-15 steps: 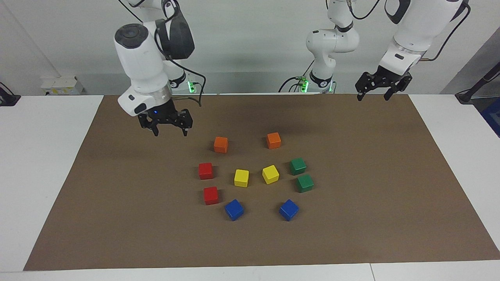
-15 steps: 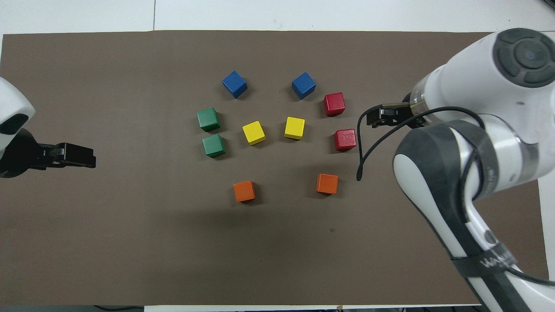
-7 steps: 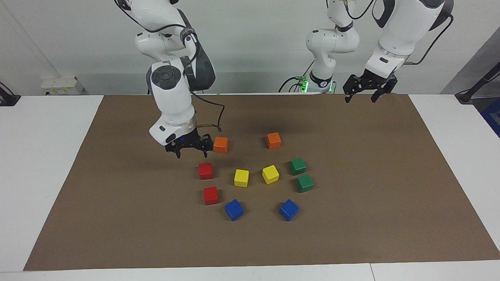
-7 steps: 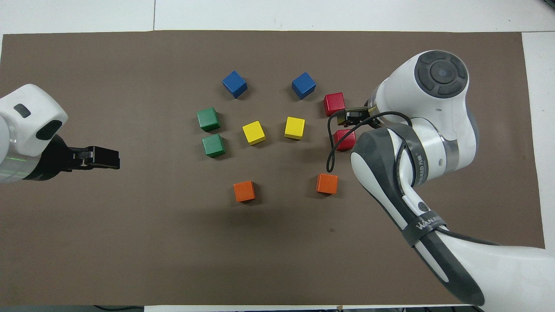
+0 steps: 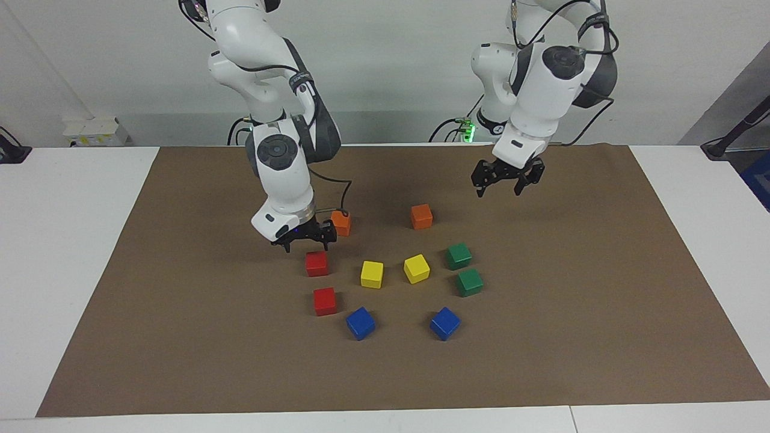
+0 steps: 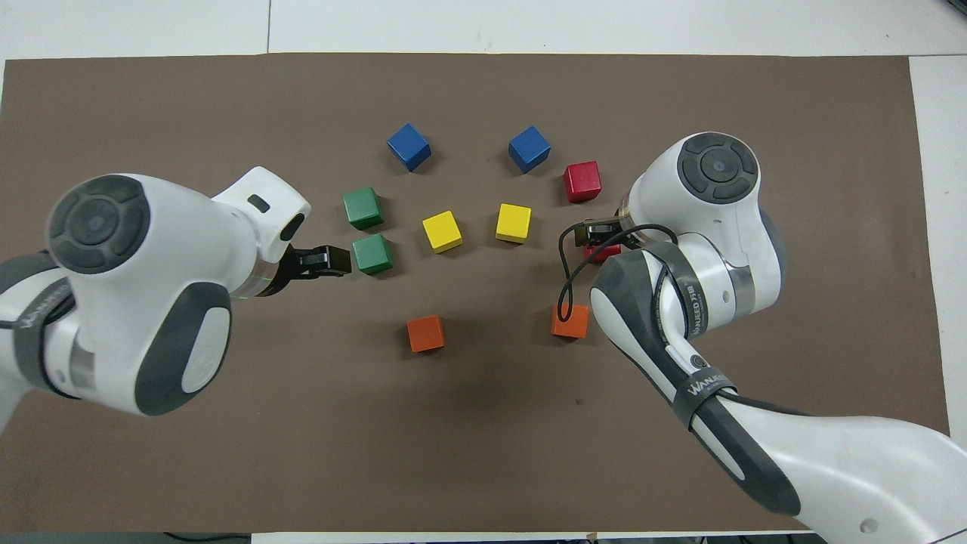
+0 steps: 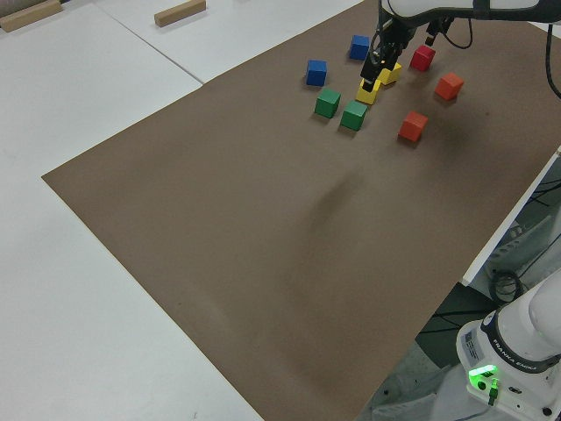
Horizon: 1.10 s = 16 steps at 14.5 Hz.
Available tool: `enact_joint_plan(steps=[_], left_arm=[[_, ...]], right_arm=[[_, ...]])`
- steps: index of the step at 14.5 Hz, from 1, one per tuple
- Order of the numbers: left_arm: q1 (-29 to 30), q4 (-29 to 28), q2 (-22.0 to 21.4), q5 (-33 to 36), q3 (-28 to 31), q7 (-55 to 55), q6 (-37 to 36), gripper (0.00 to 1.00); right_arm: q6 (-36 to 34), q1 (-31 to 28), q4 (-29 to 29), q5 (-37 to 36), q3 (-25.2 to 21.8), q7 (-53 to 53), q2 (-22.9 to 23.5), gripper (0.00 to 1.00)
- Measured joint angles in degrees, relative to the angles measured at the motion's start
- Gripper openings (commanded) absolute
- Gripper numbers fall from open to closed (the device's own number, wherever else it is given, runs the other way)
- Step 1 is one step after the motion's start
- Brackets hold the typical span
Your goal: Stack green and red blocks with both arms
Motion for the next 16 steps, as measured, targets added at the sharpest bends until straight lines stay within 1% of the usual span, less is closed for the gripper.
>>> enact_joint_plan(steps=[2,4,6,8,9,10,11,12,14,16], left_arm=[[-0.1,-0.4,3.9,0.0,0.1,-0.6,4.3,1.00],[-0.2,-0.8,6.2,0.0,0.1,-2.8,7.2,1.00],[-0.3,-1.0,6.9,0.0,0.1,-4.5,8.4,1.00],[-0.3,-0.9,7.0,0.0,0.1,-6.8,9.1,1.00],[-0.3,-0.9,7.0,0.0,0.1,-7.8,9.3,1.00],[-0.4,-0.9,7.0,0.0,0.1,-8.6,9.4,1.00],[-0.6,-0.9,7.0,0.0,0.1,-9.2,9.7,1.00],[-0.8,-0.9,7.2,0.0,0.1,-9.9,10.0,1.00],[-1.0,-0.3,8.5,0.0,0.1,-12.4,10.7,1.00],[-1.9,0.8,11.0,0.8,0.1,-13.9,11.3,1.00]], right_arm=[[1.6,0.2,-0.3,0.0,0.0,0.0,1.0,1.00],[4.0,1.0,-0.5,0.1,0.1,0.0,2.5,1.00],[6.5,1.4,-0.7,0.1,0.1,0.0,4.2,1.00],[7.5,1.5,-0.7,0.1,0.1,0.0,5.2,1.00],[7.5,1.5,-0.7,0.1,0.1,0.0,5.3,0.92],[7.5,1.5,-0.8,0.1,0.1,0.0,5.3,0.74],[7.5,1.5,-0.9,0.1,0.1,0.0,5.3,0.29],[7.5,1.5,-0.9,0.1,0.1,0.1,5.3,0.00],[7.5,1.5,-1.0,0.1,-0.1,0.1,5.3,0.00],[7.3,1.0,-0.8,0.1,-0.3,0.1,5.2,0.00]])
